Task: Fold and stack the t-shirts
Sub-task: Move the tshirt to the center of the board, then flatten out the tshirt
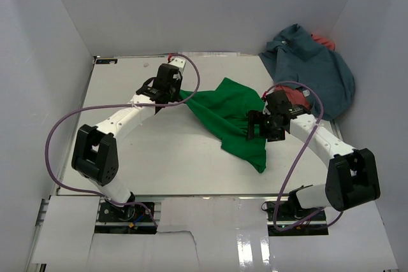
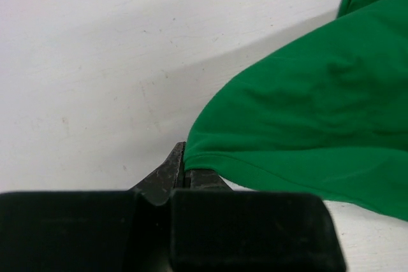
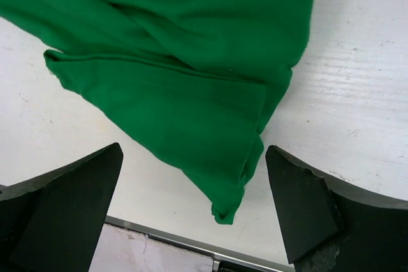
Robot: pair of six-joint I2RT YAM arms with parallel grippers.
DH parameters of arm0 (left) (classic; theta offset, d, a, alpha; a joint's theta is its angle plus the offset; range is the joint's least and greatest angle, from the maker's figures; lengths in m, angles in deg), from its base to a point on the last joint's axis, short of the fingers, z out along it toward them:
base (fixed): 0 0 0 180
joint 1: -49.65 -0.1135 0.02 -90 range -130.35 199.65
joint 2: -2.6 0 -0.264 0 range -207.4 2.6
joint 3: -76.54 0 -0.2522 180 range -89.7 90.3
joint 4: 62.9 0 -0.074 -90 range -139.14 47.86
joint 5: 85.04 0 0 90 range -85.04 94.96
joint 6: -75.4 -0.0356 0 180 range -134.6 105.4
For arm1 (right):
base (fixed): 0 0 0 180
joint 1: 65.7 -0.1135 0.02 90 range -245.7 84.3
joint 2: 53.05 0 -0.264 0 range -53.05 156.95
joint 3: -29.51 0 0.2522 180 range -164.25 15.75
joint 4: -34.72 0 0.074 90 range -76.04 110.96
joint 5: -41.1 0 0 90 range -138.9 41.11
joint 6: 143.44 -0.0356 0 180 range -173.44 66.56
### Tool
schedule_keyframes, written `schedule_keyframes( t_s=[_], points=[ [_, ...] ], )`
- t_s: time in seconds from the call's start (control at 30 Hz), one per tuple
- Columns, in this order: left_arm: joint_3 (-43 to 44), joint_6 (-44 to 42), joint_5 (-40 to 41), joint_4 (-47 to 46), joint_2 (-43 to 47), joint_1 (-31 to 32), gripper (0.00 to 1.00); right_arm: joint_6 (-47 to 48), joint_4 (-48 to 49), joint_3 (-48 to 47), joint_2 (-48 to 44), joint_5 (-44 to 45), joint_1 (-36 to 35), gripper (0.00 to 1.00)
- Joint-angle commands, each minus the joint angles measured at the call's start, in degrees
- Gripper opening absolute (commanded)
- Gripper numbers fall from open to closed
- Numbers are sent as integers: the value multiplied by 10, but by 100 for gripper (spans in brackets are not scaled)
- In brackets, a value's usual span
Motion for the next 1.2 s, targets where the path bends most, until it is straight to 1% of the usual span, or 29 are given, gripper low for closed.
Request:
schedule_keyframes(
  t_s=[0.0,0.03,0.07,0.1,0.13,0.2,0.23,0.27,0.37,0.43,0.57,0.97,1.07,1.13,1.17],
  points=[
    [-5,22,-10,-6,45,0,0,-14,45,15,-20,-39,23,100],
    [-6,24,-14,-6,45,0,0,-15,48,20,-22,-42,28,100],
    [-8,24,-16,-6,42,-1,0,-16,53,26,-21,-46,33,96],
    [-10,24,-18,-5,40,-1,0,-17,59,37,-22,-56,41,95],
    [-12,26,-19,-5,40,-1,0,-18,71,43,-22,-62,45,92],
    [-14,27,-19,-5,38,-1,0,-19,81,55,-18,-76,53,89],
    [-14,28,-20,-5,37,-1,0,-19,88,57,-13,-80,55,83],
    [-15,28,-21,-5,37,0,0,-20,91,60,-11,-81,57,80],
    [-15,28,-22,-6,38,-1,0,-20,104,70,-7,-82,65,78],
    [-15,28,-22,-5,37,-1,0,-21,109,78,-5,-87,72,67],
    [-15,27,-23,-5,35,-1,0,-20,129,92,-1,-95,85,70],
    [-9,27,-25,-3,30,-1,0,-14,170,105,32,-104,114,70],
    [-9,25,-26,-2,29,-1,0,-14,182,106,43,-106,116,67],
    [-8,25,-25,-1,27,-1,0,-13,184,103,52,-108,117,63],
    [-8,26,-26,-1,28,-1,0,-13,189,103,54,-112,117,63]
  ],
)
